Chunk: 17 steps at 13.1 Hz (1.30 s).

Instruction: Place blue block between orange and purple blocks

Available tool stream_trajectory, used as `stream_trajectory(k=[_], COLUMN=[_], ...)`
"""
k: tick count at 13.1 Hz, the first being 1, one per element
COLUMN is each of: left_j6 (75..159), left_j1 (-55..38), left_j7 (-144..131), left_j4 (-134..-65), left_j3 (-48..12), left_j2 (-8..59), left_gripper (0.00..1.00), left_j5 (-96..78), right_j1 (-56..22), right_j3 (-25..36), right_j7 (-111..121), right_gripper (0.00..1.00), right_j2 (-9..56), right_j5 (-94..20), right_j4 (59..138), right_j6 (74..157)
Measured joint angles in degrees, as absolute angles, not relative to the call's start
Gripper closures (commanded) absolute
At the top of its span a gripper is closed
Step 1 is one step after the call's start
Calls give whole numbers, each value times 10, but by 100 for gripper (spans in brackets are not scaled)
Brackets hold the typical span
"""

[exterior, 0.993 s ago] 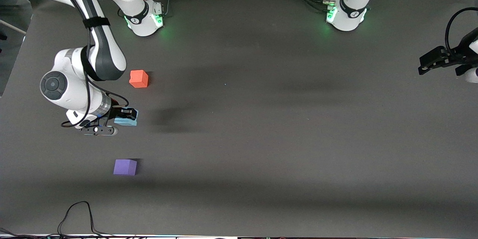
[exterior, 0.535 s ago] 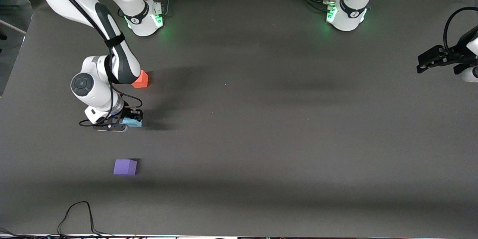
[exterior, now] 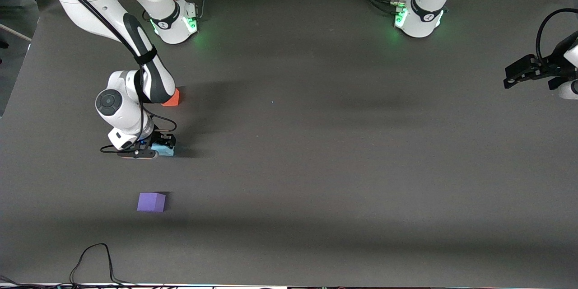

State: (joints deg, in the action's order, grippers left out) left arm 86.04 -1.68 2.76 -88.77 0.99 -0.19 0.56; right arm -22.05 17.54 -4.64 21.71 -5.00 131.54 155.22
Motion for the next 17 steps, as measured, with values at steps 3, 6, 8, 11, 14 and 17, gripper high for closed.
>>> stream_trajectory(k=[3, 6, 8, 11, 14, 17], left_j6=[860, 860, 860, 860, 860, 860], left_j1=[-17, -17, -17, -17, -17, -17], left_j7=[28, 28, 28, 28, 28, 27], left_j4=[-888, -888, -888, -888, -888, -888], left_j3=[10, 10, 10, 10, 10, 10], left_j2=[-2, -2, -2, -2, -2, -2], left_gripper=[0, 0, 0, 0, 0, 0], left_j5=[6, 6, 6, 6, 6, 6], right_j1=[-218, -204, -195, -170, -93, -65], right_j3=[177, 179, 179, 174, 98, 60], right_j7=[-45, -27, -24, -20, -17, -17], right_gripper=[0, 0, 0, 0, 0, 0], right_j2=[172, 58, -25, -108, -134, -134], right_j5=[-50, -50, -50, -29, -20, -20], right_j4=[1305, 1292, 1278, 1204, 1115, 1076], right_j6=[1510, 1409, 1324, 1148, 1021, 967])
